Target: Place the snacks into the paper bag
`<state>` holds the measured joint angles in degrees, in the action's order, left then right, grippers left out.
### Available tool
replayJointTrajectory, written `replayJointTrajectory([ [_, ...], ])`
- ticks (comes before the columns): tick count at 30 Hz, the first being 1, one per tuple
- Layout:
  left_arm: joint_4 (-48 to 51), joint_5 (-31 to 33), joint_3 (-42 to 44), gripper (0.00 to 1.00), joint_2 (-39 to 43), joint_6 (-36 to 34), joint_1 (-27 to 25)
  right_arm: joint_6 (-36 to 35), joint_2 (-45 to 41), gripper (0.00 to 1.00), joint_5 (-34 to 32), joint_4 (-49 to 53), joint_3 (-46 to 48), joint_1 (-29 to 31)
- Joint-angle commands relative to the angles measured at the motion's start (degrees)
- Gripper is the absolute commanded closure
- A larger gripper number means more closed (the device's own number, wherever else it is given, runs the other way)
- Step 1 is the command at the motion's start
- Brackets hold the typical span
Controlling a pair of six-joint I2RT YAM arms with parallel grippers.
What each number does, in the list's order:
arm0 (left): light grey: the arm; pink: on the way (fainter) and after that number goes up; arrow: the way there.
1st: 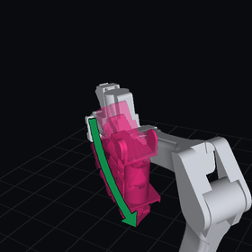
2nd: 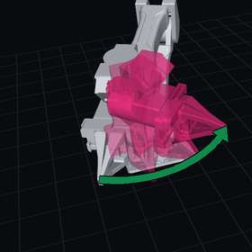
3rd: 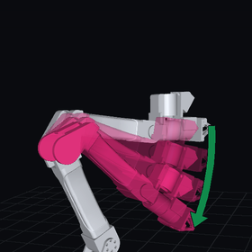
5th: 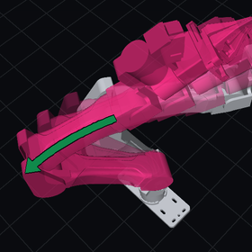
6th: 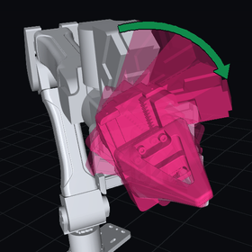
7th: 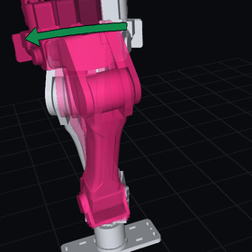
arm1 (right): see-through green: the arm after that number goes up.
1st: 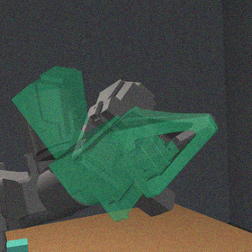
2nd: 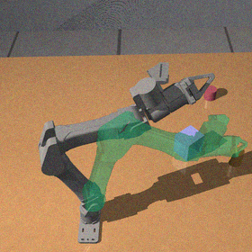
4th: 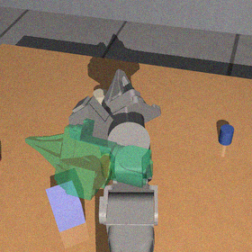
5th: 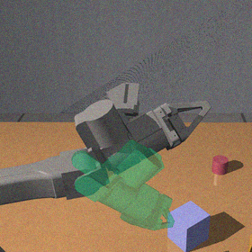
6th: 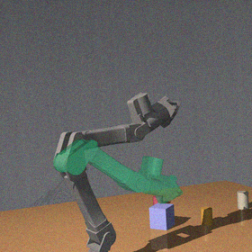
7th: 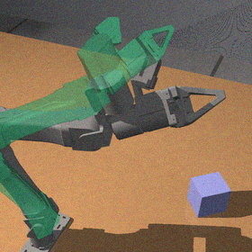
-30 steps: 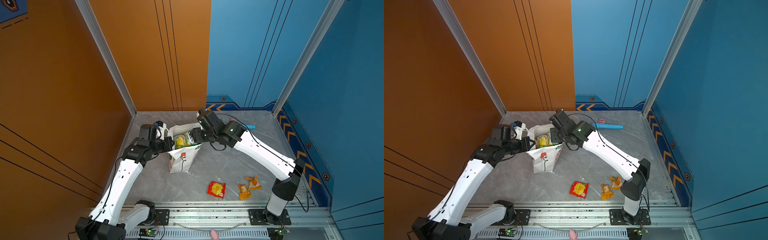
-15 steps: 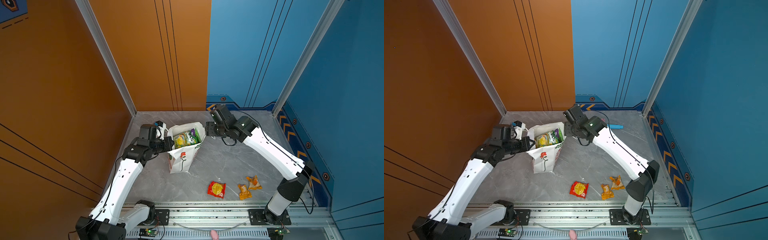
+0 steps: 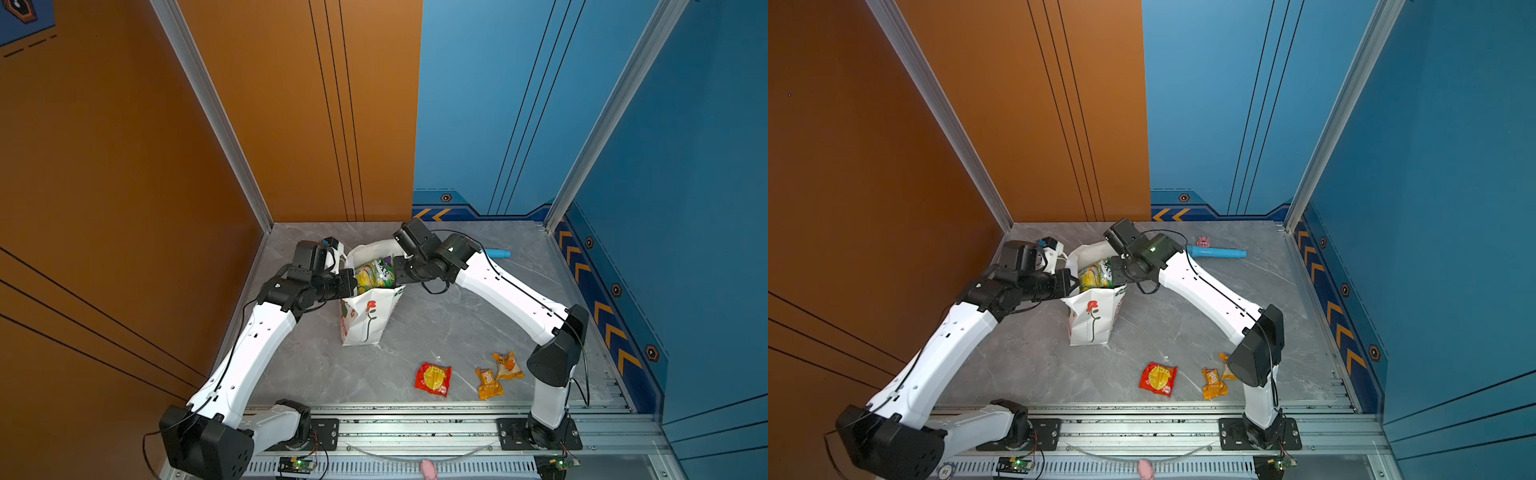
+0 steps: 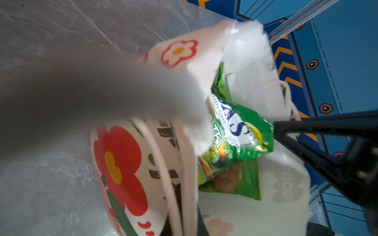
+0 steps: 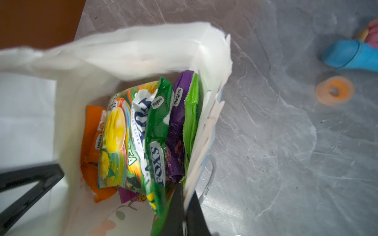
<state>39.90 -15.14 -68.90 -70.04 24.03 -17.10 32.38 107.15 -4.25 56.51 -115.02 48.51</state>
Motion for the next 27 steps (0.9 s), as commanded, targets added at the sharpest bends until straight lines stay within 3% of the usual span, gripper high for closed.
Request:
replayJointTrajectory([
  [1, 2.49, 2.10, -5.31, 1.00, -2.50, 2.12, -2.55, -1.80, -7.42, 1.00, 0.78, -1.48, -2.40, 0.41],
  [6, 5.56, 0.20, -11.27, 1.00, -5.68, 2.91, -5.65, -0.49, -15.53, 1.00, 0.75, -10.70, 7.34, -0.71],
  [8, 5.58, -0.46, -11.97, 1.00, -6.07, 1.77, -5.63, 2.74, -16.11, 1.00, 3.97, -13.64, 11.70, -2.78],
  [12, 9.03, 7.31, -11.26, 1.00, -10.14, 1.05, -5.62, 5.63, -12.28, 1.00, 2.61, -9.87, 17.41, -4.71],
  [18, 14.89, 5.02, -16.62, 1.00, -17.20, -0.26, -6.77, 4.89, -11.91, 1.00, 1.97, -9.23, 18.10, -4.49],
  [23, 14.79, 5.27, -23.77, 1.00, -14.03, -1.49, -8.11, -1.05, -17.15, 1.00, -0.71, -11.64, 12.49, -0.83],
  [27, 4.97, 9.70, -16.44, 1.00, -6.16, -2.90, -8.73, -3.27, -22.55, 1.00, -4.08, -17.51, 15.64, 1.23],
])
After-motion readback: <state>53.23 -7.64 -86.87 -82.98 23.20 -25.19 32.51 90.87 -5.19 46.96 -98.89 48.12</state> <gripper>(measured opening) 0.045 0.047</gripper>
